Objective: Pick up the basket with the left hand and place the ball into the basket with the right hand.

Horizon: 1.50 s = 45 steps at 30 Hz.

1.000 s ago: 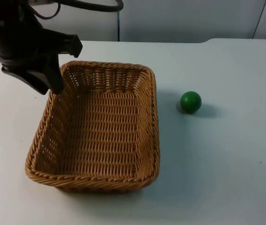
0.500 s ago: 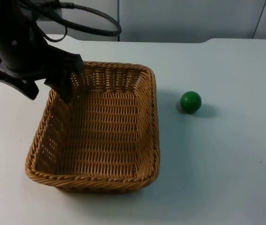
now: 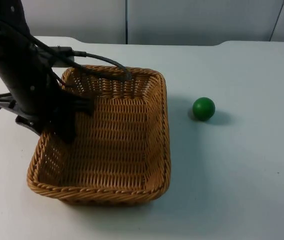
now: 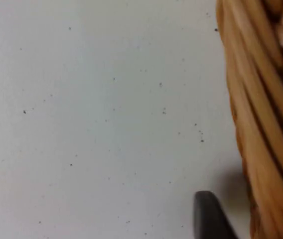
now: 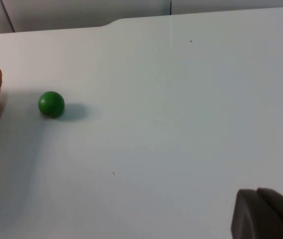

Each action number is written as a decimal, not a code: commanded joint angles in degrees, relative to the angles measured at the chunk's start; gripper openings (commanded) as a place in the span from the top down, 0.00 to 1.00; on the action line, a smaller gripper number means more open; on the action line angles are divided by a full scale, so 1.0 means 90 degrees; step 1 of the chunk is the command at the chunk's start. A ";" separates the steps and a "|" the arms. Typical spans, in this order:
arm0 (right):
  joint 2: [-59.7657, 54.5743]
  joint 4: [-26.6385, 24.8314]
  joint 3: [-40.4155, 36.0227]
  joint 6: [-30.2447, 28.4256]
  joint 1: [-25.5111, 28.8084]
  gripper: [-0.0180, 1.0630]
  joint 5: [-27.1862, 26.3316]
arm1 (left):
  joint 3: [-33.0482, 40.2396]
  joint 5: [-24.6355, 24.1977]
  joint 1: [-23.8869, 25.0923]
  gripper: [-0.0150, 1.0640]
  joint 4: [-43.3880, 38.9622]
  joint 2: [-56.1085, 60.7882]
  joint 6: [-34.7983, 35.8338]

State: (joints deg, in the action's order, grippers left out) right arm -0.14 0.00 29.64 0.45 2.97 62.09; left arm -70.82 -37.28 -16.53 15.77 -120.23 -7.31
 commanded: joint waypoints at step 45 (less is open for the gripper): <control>0.0016 0.0000 -0.0055 -0.0050 -0.0017 0.98 -0.0038 | -0.0051 -0.0997 0.1056 0.99 0.1968 0.1498 -0.0477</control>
State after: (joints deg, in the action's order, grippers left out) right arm -0.14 0.00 29.64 0.45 2.97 62.09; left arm -71.18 -46.75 -7.12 31.89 -107.54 -11.78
